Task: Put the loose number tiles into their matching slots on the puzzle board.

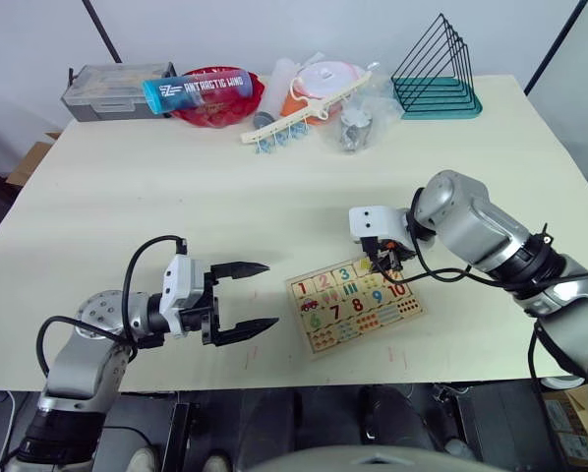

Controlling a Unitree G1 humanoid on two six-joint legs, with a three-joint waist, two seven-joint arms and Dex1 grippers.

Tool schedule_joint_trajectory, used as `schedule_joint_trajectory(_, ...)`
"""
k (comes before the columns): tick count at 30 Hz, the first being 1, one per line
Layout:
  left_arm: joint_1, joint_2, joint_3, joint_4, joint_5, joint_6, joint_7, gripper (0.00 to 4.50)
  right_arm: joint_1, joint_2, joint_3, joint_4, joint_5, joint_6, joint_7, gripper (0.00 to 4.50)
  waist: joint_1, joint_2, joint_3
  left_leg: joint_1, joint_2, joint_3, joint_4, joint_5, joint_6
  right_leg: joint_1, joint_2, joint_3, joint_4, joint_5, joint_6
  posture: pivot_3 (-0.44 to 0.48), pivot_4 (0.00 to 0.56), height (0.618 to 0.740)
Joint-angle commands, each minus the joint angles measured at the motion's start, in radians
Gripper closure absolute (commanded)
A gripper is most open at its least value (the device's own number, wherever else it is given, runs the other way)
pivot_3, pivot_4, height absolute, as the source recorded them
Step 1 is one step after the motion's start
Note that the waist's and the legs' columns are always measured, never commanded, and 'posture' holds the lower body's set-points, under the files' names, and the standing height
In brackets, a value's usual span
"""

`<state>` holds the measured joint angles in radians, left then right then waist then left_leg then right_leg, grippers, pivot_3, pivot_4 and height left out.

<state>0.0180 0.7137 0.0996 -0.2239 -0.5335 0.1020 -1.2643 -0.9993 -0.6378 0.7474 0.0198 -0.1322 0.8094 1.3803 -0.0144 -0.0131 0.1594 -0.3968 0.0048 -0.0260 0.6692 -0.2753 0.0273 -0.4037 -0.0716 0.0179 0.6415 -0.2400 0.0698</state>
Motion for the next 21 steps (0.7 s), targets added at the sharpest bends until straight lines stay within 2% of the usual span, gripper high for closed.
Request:
schedule_joint_trajectory(1, -0.005, 0.000, 0.000, -0.012, -0.004, -0.014, -0.005, 0.00, 0.001, 0.003, -0.008, -0.029, -0.006, 0.004, -0.002, 3.67, 0.000, 0.000, 0.000, 0.000, 0.000, 0.000, 0.000, 0.000, 0.000, 0.000, 0.000, 0.000, 0.000, 0.000, 0.000, 0.000, 0.150, 0.740)
schedule_joint_trajectory(21, -0.004, -0.003, -0.008, -0.007, 0.002, -0.021, -0.001, 0.00, 0.026, 0.009, -0.014, -0.029, 0.005, -0.012, 0.010, 3.67, -0.001, 0.000, 0.000, 0.000, 0.000, 0.000, 0.000, 0.000, 0.000, 0.000, 0.000, 0.000, 0.000, 0.000, 0.000, 0.000, 0.150, 0.740)
